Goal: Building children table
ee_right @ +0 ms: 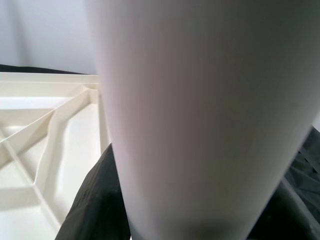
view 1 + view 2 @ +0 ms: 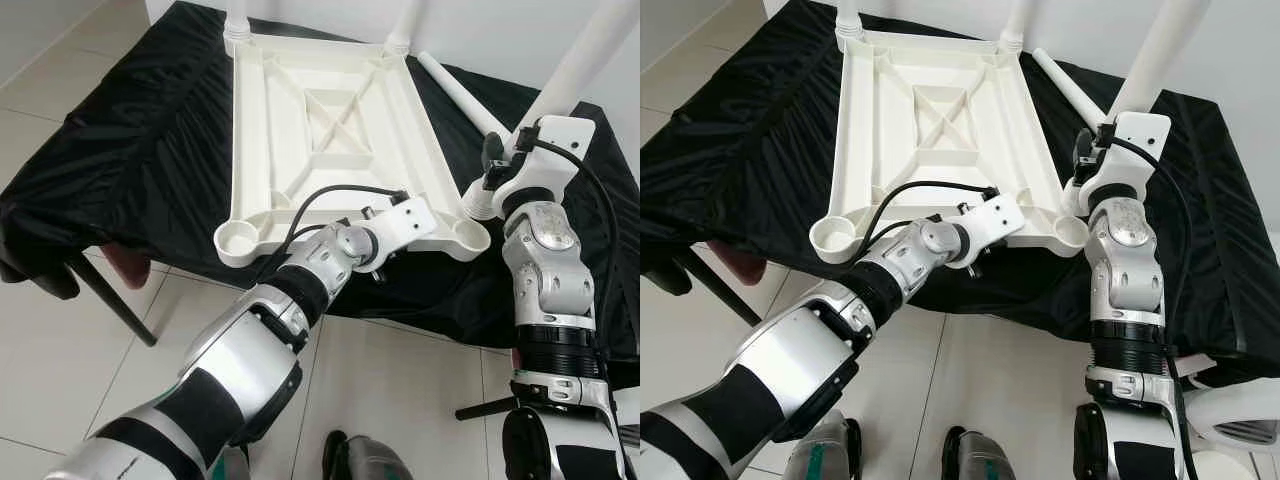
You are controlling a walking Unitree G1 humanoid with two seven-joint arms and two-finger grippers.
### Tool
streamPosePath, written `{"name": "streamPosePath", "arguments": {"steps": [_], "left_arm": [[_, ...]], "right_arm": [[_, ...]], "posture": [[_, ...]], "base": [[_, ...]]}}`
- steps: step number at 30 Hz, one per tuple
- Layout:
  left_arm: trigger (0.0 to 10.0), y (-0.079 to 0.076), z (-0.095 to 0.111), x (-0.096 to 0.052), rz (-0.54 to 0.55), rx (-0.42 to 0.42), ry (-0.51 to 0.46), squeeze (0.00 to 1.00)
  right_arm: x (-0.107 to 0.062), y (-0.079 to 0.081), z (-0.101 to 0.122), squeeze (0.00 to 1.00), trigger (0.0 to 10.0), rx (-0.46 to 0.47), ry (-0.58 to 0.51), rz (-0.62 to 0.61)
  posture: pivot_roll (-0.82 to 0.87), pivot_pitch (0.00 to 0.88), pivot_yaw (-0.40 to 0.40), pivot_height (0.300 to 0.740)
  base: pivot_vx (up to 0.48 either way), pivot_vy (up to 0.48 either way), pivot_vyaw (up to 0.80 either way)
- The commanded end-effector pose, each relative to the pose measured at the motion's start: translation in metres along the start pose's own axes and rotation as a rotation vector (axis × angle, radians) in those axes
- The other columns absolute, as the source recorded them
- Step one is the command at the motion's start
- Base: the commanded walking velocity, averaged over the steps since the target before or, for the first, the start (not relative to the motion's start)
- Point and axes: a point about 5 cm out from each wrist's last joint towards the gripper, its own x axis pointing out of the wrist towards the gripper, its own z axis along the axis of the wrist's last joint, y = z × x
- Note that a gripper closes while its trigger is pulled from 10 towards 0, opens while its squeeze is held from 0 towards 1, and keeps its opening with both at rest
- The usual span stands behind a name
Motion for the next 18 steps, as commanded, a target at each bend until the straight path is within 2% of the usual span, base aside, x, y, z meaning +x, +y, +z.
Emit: {"name": "streamPosePath", "arguments": {"steps": [1, 2, 8, 13, 14, 16, 18], "left_arm": [[4.7, -0.025, 0.0, 0.009, -0.149, -0.022, -0.001, 0.0], [10.0, -0.024, -0.005, 0.006, -0.18, -0.019, -0.005, 0.0], [10.0, -0.027, -0.026, -0.003, -0.303, 0.021, 0.011, 0.0], [10.0, -0.028, -0.032, -0.006, -0.32, 0.033, 0.019, 0.0], [10.0, -0.026, -0.041, -0.011, -0.339, 0.05, 0.021, 0.0], [10.0, -0.026, -0.041, -0.011, -0.339, 0.05, 0.021, 0.0], [10.0, -0.023, -0.052, -0.02, -0.37, 0.078, 0.026, 0.0]], "right_arm": [[0.0, -0.007, 0.002, 0.0, 10.0, -0.013, -0.01, -0.018], [0.001, -0.007, 0.002, 0.0, 10.0, -0.012, -0.009, -0.018], [0.003, -0.006, 0.002, 0.0, 10.0, -0.011, -0.007, -0.013], [0.003, -0.005, 0.002, 0.0, 10.0, -0.01, -0.006, -0.009], [0.004, -0.003, 0.002, 0.0, 10.0, -0.009, -0.007, -0.002], [0.004, -0.003, 0.002, 0.0, 10.0, -0.009, -0.007, -0.002], [0.004, -0.003, 0.002, 0.0, 10.0, -0.008, -0.007, -0.001]], "posture": [[0.03, 0.099, -0.078, 0.74], [0.04, 0.1, -0.08, 0.74], [0.05, 0.102, -0.086, 0.74], [0.05, 0.101, -0.088, 0.74], [0.05, 0.099, -0.091, 0.74], [0.05, 0.099, -0.091, 0.74], [0.05, 0.097, -0.091, 0.74]], "base": [[0.0, 0.0, 0.0], [0.0, 0.0, 0.0], [0.0, 0.0, 0.0], [0.0, 0.0, 0.0], [0.0, 0.0, 0.0], [0.0, 0.0, 0.0], [0.0, 0.0, 0.0]]}}
